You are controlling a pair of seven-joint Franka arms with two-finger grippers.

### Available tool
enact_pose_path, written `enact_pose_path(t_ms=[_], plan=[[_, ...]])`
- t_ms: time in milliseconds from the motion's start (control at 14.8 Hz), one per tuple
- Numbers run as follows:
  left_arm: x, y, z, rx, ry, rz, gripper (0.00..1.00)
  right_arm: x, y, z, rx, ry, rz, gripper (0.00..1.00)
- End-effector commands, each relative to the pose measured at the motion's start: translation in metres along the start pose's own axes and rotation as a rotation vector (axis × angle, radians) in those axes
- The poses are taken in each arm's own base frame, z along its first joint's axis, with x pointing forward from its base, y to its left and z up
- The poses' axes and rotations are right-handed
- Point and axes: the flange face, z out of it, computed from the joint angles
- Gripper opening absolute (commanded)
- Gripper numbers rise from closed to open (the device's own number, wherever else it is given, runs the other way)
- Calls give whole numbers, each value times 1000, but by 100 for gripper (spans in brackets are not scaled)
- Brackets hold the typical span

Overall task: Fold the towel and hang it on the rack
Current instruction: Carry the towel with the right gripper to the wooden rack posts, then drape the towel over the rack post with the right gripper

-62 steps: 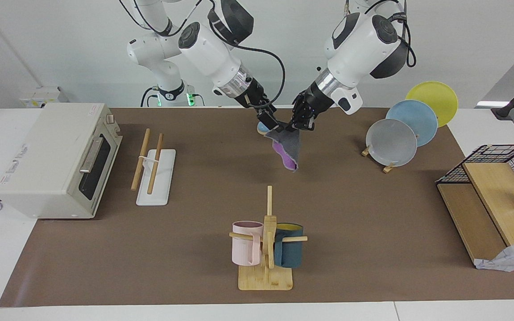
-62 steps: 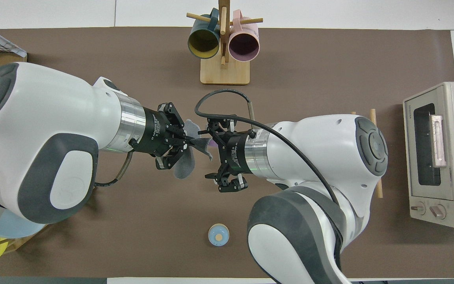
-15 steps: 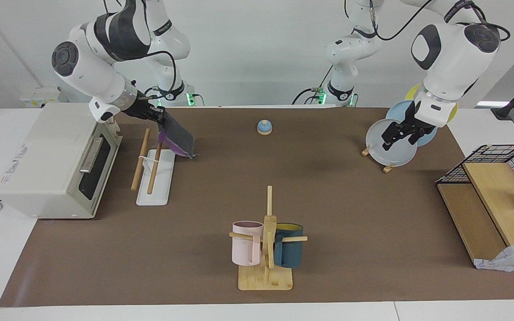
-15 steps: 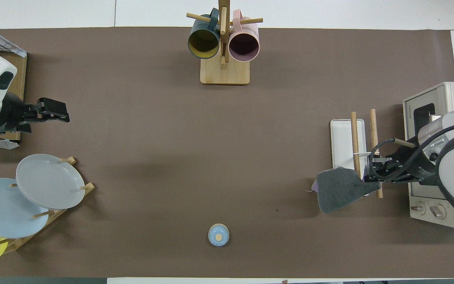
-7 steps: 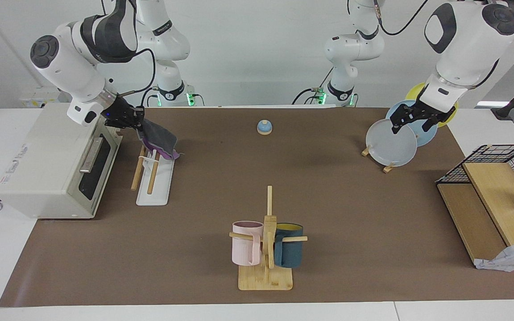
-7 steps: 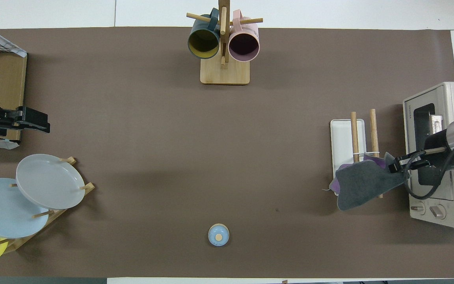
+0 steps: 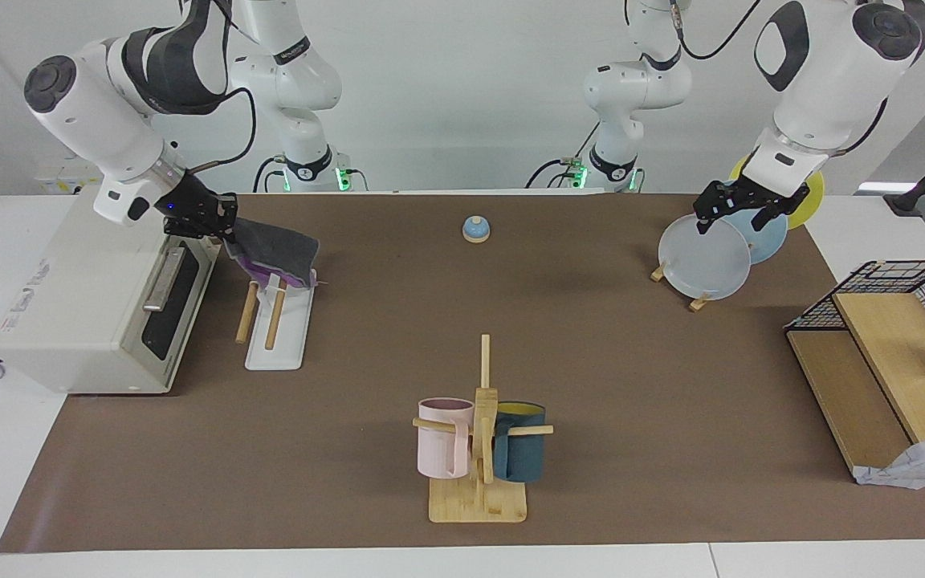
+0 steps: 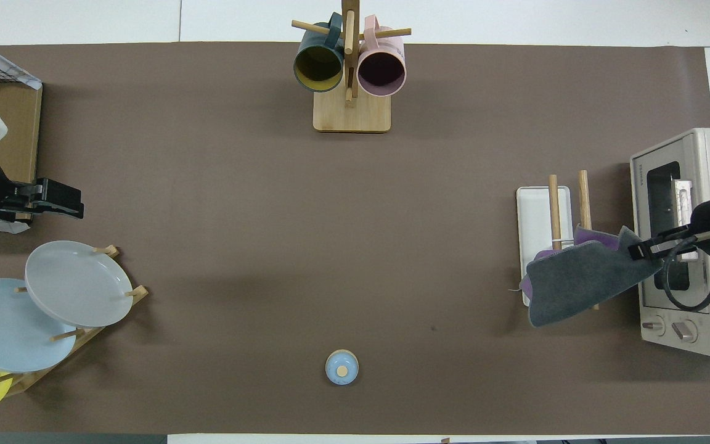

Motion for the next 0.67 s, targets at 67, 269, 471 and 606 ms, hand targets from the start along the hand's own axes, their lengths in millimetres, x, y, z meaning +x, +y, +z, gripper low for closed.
enact_pose_path(t_ms=[67, 269, 471, 606], plan=[[-4, -2, -5, 20, 16, 6, 100, 0, 27, -8, -35, 68, -31, 0], [-2, -2, -11, 19, 25, 4, 100, 0, 33, -10, -38, 95, -10, 0], [-3, -3, -11, 19, 27, 6, 100, 3, 36, -11, -46, 115, -3, 0], [-3, -6, -9, 19, 24, 0, 100, 4, 39, -13, -52, 127, 0, 0]])
